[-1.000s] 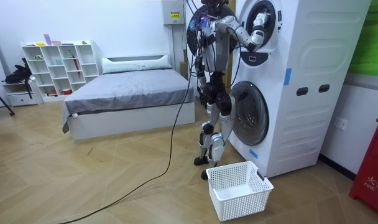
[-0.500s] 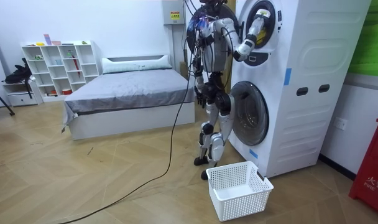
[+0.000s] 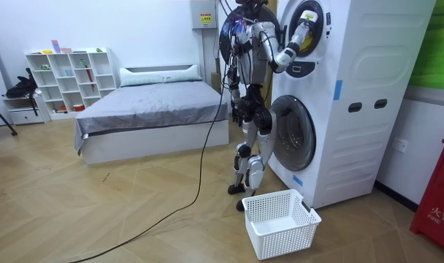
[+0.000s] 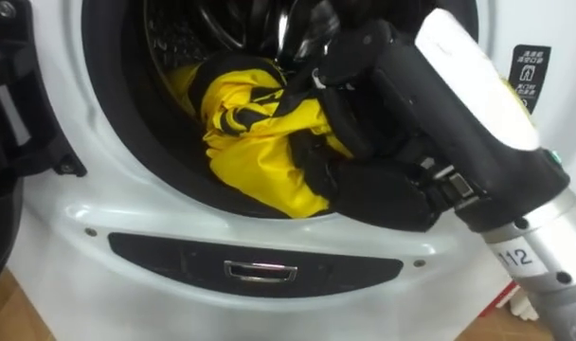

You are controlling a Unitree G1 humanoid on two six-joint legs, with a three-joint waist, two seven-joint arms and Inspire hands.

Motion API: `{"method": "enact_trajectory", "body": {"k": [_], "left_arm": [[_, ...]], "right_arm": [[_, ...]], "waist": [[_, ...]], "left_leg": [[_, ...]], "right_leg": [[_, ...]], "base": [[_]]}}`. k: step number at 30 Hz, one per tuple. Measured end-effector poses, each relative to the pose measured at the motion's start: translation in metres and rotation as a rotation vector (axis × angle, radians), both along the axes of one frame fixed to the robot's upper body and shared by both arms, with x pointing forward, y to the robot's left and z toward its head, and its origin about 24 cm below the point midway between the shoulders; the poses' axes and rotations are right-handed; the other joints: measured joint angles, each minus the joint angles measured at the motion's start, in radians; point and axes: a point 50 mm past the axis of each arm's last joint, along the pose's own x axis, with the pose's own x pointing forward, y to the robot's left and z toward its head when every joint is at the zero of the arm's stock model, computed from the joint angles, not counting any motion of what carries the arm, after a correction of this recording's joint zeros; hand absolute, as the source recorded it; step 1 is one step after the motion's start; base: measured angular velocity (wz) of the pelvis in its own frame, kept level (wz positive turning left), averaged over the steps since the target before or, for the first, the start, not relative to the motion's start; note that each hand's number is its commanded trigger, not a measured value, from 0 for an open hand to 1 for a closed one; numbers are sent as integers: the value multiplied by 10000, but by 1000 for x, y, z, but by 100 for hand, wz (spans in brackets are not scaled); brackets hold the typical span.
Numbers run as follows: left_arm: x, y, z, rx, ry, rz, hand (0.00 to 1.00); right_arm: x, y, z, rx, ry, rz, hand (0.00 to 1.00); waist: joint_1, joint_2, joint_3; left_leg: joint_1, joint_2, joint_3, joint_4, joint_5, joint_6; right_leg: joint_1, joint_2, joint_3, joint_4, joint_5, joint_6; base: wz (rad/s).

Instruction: Pick clothes from washing machine

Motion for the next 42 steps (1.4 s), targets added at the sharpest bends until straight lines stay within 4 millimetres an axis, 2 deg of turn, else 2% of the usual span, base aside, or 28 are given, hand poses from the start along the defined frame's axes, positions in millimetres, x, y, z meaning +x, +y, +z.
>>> {"method": "enact_trajectory", "body": {"k": [3,7,8,13,18,20,22,23,24,25,26,28,29,30,31,33,36,42], "left_arm": [[-1,2,1,102,-116,126,0],[10,4,2,287,-401,-265,0],[10,5,3,360,-442,-294,0],[30,7,6,723,-949,-767,0],[42,5,6,693,-1200,-848,0],[40,5,5,688,-1136,-819,0],[35,5,4,652,-959,-730,0],[34,5,4,657,-935,-715,0],[32,6,5,691,-903,-728,0],[32,8,5,731,-877,-731,0],[32,8,5,743,-886,-739,0],[32,8,4,653,-843,-786,0],[31,7,4,614,-795,-800,0],[31,5,2,546,-711,-901,0],[30,4,2,529,-629,-821,0],[24,8,2,581,-544,-547,0],[14,11,2,603,-341,-352,0],[10,13,3,596,-399,105,0]], "right_arm": [[-7,-9,2,153,101,74,100],[-17,-20,2,506,326,121,100],[-17,-20,2,530,357,141,100],[-21,-26,5,535,500,179,100],[-29,-36,14,1502,695,486,100],[-33,-47,22,1776,315,-57,100],[-36,-80,31,3044,-425,-1628,100],[-36,-87,32,3300,-541,-2030,100],[-36,-99,30,3763,-668,-2672,100],[-36,-107,26,4222,-669,-3166,100],[-36,-111,23,4443,-639,-3405,100],[-36,-121,14,4918,-332,-4096,100],[-37,-122,12,5025,-249,-4231,100],[-38,-125,7,5221,-83,-4495,100],[-38,-130,1,5479,97,-4734,100],[-38,-137,-7,6048,385,-4978,100],[-37,-145,-14,6715,673,-5178,100],[-37,-152,-21,7021,930,-5597,100]], "waist": [[-212,-16,-10],[-255,-32,-19],[-258,-29,-17],[-342,-32,-19],[-657,-22,-16],[-754,-6,-7],[-944,60,13],[-1011,86,10],[-1201,128,27],[-1411,167,12],[-1452,190,7],[-1781,281,-13],[-1880,298,-19],[-1958,321,21],[-1969,373,25],[-2047,384,28],[-2318,373,32],[-2376,330,52]], "left_leg": [[17,-28,67,-5,-18,31],[127,16,862,-95,-36,61],[138,29,914,-94,-52,86],[100,84,1726,-112,-60,100],[63,125,2021,-141,-64,105],[75,162,2257,-191,-80,133],[194,236,2719,-232,-103,116],[208,257,2814,-241,-118,96],[230,304,3040,-240,-132,73],[238,346,3235,-239,-153,35],[233,366,3323,-235,-164,16],[244,484,3608,-191,-233,-96],[246,519,3685,-191,-243,-126],[318,598,3912,-189,-262,-203],[415,684,4153,-193,-288,-287],[477,772,4430,-187,-304,-391],[518,810,4452,-184,-259,-487],[513,835,4426,-178,-306,-593]], "right_leg": [[29,-13,54,-3,20,31],[-36,15,1244,-3,36,55],[-59,12,1382,-6,39,61],[-183,-4,1669,13,87,138],[-241,21,1969,24,91,149],[-312,60,2093,11,91,149],[-378,134,2250,21,98,159],[-426,167,2271,57,101,162],[-502,205,2292,171,101,162],[-576,249,2355,182,100,163],[-635,286,2415,201,101,162],[-736,416,2505,232,136,119],[-791,455,2540,277,144,106],[-842,543,2654,345,167,66],[-843,624,2734,346,188,20],[-932,693,2724,356,162,-60],[-962,771,2762,360,137,-170],[-973,870,2788,346,105,-265]], "base": [[9],[6],[-18],[-11],[2],[-38],[-61],[-69],[-66],[-67],[-76],[-65],[-52],[-59],[-60],[-46],[-15],[-2]]}}
